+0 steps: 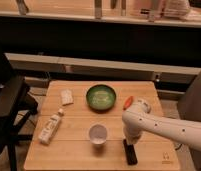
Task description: Push the eraser across the table
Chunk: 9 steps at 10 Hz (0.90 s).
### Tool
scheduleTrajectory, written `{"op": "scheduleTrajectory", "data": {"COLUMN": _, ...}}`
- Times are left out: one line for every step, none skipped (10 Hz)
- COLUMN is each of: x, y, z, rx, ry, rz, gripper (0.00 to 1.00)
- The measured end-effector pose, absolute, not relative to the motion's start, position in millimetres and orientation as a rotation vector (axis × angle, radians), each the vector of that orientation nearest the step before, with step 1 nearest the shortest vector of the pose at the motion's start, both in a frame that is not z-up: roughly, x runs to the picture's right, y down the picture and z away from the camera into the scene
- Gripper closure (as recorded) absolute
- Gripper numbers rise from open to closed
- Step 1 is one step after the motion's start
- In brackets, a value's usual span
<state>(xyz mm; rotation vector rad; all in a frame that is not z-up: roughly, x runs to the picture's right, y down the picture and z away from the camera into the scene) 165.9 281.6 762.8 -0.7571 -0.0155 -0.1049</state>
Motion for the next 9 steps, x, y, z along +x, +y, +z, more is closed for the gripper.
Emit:
{"op": "scheduleTrajectory", "data": {"x": 163, "y": 281, "z": 761, "rx": -0.757, "ry": -0.016, "rz": -0.11, "gripper": 1.0}}
{"op": "scheduleTrajectory", "data": {"x": 156, "y": 281, "z": 760, "rx": -0.759, "ry": -0.016, "rz": -0.112, "gripper": 1.0}}
{"op": "scheduleTrajectory", "data": {"x": 152, "y": 280, "z": 760, "rx": -0.76, "ry": -0.018, "rz": -0.117, "gripper": 1.0}}
{"op": "scheduleTrajectory", "data": {"x": 153, "y": 280, "z": 759, "rx": -0.76, "ry": -0.014, "rz": -0.117, "gripper": 1.0}}
{"op": "scheduleTrajectory", "data": {"x": 153, "y": 280, "z": 757, "rx": -0.762, "ry": -0.014, "rz": -0.121, "gripper": 1.0}}
{"op": "scheduleTrajectory", "data": {"x": 151, "y": 279, "z": 756, "rx": -0.762, "ry": -0.014, "rz": -0.128, "gripper": 1.0}}
{"op": "scheduleTrajectory", "data": {"x": 148, "y": 278, "z": 754, "rx": -0.762, "ry": -0.016, "rz": -0.133, "gripper": 1.0}}
{"op": "scheduleTrajectory", "data": {"x": 148, "y": 277, "z": 753, "rx": -0.762, "ry": -0.016, "rz": -0.133, "gripper": 1.0}}
{"op": "scheduleTrajectory", "data": {"x": 149, "y": 275, "z": 752, "rx": -0.761, "ry": -0.014, "rz": -0.132, "gripper": 1.0}}
